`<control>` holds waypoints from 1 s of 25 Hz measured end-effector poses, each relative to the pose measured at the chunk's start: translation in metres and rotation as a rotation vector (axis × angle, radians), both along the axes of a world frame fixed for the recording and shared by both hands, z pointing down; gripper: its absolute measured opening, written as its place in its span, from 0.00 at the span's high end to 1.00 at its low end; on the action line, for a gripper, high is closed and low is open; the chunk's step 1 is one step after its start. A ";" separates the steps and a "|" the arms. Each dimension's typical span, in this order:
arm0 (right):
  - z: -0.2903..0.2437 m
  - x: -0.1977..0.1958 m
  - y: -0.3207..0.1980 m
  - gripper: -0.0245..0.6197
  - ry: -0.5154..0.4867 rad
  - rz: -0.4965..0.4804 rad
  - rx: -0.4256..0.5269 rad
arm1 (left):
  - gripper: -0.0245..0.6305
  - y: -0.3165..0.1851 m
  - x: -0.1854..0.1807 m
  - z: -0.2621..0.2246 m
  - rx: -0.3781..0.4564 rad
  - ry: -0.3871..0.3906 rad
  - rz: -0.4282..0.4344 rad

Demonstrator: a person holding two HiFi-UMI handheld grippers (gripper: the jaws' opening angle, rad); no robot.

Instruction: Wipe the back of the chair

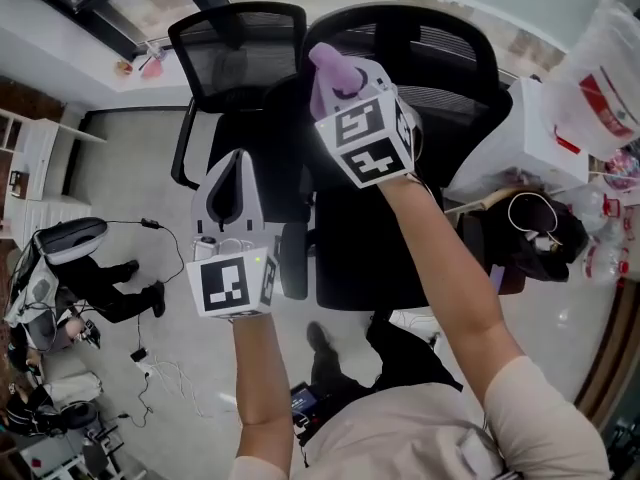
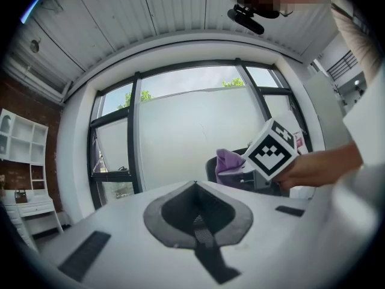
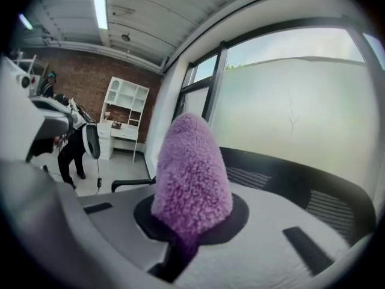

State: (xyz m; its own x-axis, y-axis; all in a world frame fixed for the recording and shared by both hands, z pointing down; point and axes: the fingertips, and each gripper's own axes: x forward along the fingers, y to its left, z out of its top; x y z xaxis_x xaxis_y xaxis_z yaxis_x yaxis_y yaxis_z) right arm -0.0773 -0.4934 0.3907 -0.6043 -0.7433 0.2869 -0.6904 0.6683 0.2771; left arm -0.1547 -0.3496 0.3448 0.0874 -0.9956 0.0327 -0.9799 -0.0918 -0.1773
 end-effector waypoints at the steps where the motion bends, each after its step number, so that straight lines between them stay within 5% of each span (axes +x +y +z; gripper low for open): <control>1: 0.001 0.001 0.001 0.94 0.008 -0.003 0.001 | 0.95 -0.001 0.002 0.000 -0.001 0.002 0.004; 6: 0.016 0.054 -0.014 0.93 0.042 0.073 -0.028 | 0.95 -0.010 0.035 0.001 -0.007 -0.008 0.060; 13: -0.003 0.239 -0.020 0.94 -0.074 0.387 -0.010 | 0.95 -0.027 0.103 -0.006 -0.002 -0.015 0.172; 19: -0.003 0.252 -0.012 0.94 -0.046 0.381 -0.003 | 0.95 -0.031 0.153 -0.008 0.005 -0.027 0.246; 25: 0.010 0.229 -0.020 0.94 -0.027 0.351 -0.015 | 0.95 -0.016 0.128 -0.001 -0.006 -0.033 0.191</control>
State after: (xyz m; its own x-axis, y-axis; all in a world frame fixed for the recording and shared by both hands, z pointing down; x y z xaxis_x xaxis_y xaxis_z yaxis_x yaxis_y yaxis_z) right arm 0.1514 -0.5137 0.4003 -0.3198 -0.9030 0.2868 -0.8857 0.3925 0.2480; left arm -0.0262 -0.3660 0.3435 0.2739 -0.9607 0.0448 -0.9382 -0.2771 -0.2075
